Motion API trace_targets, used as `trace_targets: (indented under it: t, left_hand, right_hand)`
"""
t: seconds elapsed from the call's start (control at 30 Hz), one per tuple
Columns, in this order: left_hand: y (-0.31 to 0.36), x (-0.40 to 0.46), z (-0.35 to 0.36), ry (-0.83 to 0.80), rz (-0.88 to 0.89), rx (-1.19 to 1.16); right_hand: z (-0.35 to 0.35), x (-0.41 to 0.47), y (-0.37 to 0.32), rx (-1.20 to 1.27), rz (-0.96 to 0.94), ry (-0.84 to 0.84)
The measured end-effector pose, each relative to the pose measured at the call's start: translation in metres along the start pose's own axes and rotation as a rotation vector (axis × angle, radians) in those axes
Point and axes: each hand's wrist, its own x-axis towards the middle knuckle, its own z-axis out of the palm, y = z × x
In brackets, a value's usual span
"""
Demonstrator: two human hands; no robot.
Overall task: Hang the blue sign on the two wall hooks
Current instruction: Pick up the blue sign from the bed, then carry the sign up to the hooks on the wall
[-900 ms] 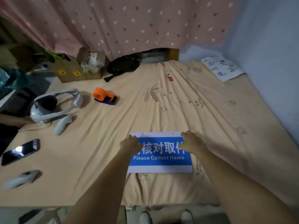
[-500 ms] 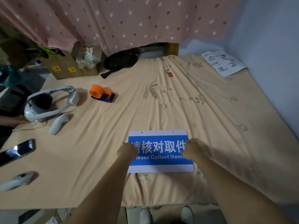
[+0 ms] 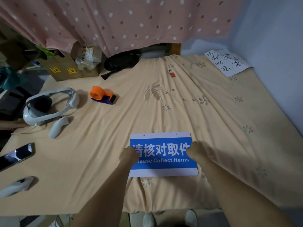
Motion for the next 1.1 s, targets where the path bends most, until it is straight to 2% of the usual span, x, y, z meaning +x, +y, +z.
trace_targets:
  t: [0.1, 0.23, 0.33, 0.43, 0.63, 1.1]
  left_hand:
    - [-0.003, 0.003, -0.006, 0.033, -0.044, -0.09]
    - [0.001, 0.009, -0.022, 0.09, -0.097, -0.414]
    - [0.01, 0.014, -0.039, 0.095, -0.059, -0.62]
    - [0.028, 0.012, -0.061, 0.111, 0.01, -0.754]
    - [0.079, 0.0, -0.117, 0.16, 0.131, -0.855]
    - [0.202, -0.076, -0.228, 0.091, 0.455, -1.047]
  right_hand:
    - [0.0, 0.005, 0.003, 0.174, 0.017, 0.02]
    - [-0.01, 0.0, -0.001, 0.408, 0.023, -0.016]
    - [-0.026, -0.004, -0.009, 0.631, 0.039, -0.006]
    - [-0.051, -0.005, -0.019, 0.748, 0.021, 0.064]
    - [-0.117, -0.017, -0.037, 0.892, -0.029, 0.182]
    - [-0.276, -0.091, -0.034, 1.009, -0.127, 0.551]
